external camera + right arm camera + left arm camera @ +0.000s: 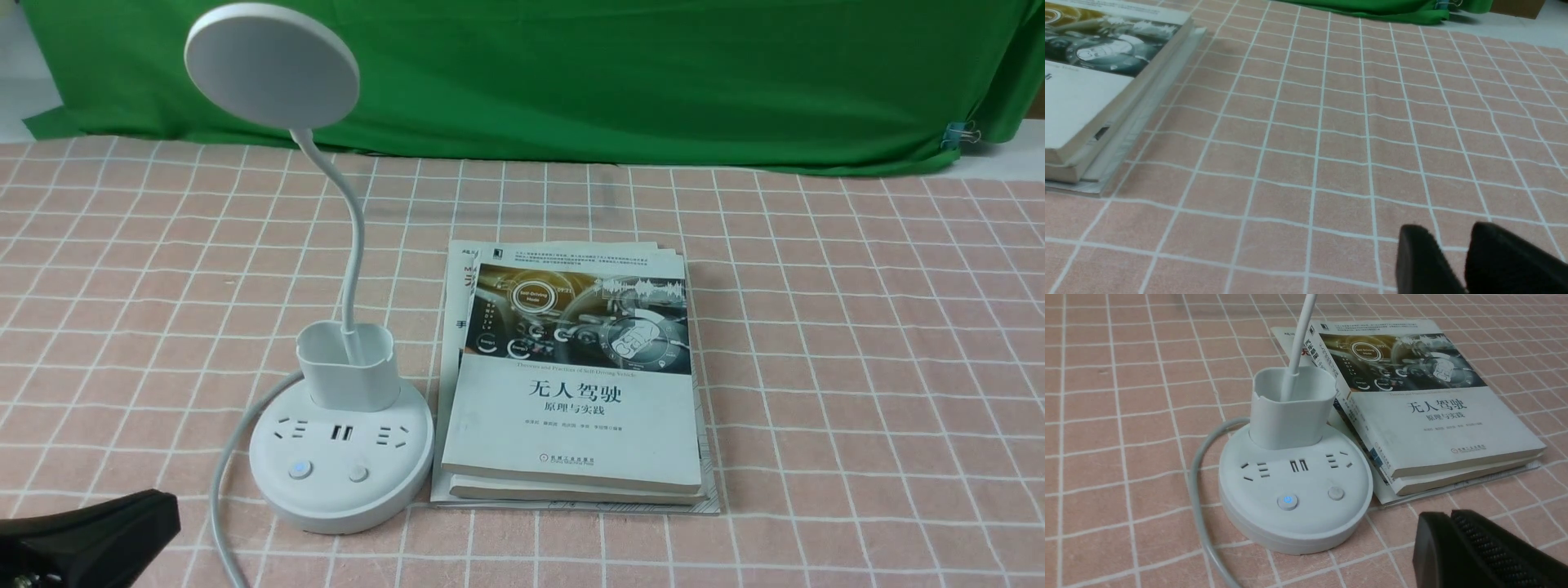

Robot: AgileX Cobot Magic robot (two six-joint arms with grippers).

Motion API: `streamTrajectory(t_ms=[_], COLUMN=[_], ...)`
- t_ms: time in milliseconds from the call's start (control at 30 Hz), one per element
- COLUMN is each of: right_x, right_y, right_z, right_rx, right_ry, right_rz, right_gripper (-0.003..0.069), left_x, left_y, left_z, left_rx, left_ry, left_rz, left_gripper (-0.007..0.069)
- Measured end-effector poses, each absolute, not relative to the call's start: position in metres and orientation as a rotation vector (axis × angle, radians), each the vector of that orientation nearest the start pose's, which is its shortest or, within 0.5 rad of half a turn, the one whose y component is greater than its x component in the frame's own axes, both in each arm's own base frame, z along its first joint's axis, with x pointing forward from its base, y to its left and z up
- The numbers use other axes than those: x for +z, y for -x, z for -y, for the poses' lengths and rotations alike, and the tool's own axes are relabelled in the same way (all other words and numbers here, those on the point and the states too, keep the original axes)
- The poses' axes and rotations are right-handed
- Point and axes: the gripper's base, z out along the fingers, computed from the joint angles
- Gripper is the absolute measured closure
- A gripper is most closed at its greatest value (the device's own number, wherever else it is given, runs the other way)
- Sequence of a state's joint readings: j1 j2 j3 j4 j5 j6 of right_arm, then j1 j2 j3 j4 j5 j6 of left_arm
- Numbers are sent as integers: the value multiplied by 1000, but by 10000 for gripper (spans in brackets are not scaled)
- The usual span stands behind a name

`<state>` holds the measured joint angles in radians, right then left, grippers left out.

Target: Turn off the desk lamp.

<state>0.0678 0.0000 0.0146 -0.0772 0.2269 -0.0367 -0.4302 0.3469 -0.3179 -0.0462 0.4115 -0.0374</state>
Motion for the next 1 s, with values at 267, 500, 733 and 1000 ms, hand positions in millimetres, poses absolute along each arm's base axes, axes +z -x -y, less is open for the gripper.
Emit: streamTrajectory(t_ms=[267, 500, 733, 1000], right_x=[188, 188, 188, 188], right_y=[-56, -56, -56, -56], right_z=[-2, -2, -2, -2], right_rx=[-48, -48, -48, -48], right_ry=[142, 142, 142, 142], right_rz=[-1719, -1719, -1719, -1719], right_gripper=[419, 419, 419, 419], left_x=[247, 220, 196, 188], left_y=[-73, -65, -57, -55], left_z=[32, 13, -1, -1], left_rx=[-304, -164, -13, -21], left_ry=[-349, -131, 48, 87], left_rz=[-1882, -1740, -1684, -1746], left_gripper=[620, 620, 620, 620])
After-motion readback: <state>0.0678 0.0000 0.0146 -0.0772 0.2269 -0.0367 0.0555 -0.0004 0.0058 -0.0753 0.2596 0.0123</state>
